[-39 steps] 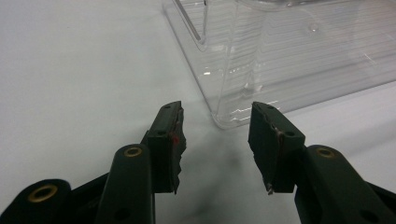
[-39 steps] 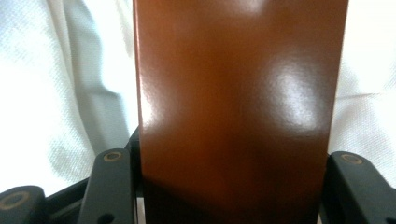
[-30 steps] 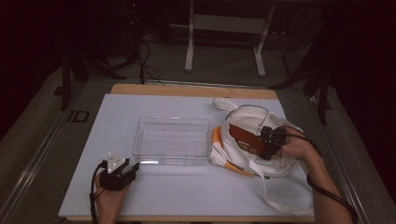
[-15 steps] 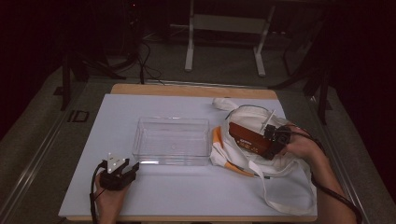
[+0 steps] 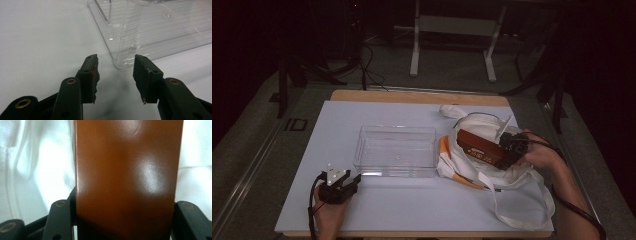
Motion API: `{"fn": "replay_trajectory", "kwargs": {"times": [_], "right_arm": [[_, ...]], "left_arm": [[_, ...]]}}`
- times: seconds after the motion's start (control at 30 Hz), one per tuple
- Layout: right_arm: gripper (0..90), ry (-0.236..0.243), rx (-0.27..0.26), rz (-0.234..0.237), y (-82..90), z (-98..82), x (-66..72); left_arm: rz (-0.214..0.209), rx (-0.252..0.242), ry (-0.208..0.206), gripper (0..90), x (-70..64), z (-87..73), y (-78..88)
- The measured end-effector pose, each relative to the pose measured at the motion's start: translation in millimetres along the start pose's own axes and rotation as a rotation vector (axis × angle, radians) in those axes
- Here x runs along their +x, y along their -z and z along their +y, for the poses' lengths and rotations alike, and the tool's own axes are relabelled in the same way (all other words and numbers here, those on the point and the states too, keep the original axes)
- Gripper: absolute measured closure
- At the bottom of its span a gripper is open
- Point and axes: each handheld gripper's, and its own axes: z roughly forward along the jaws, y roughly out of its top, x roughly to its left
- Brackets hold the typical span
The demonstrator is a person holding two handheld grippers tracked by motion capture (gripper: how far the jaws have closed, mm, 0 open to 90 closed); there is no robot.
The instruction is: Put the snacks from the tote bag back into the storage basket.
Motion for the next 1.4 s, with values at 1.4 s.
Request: {"fn": "replay_trajectory", "kwargs": {"times": [1.4], "right_arm": [[43.1, 0.039, -0.038, -0.079, 49.4, 2.8, 5.3]], "left_arm": [[0.001, 0.0, 0.001, 55.2, 0.0, 0.0, -0.1]]}}
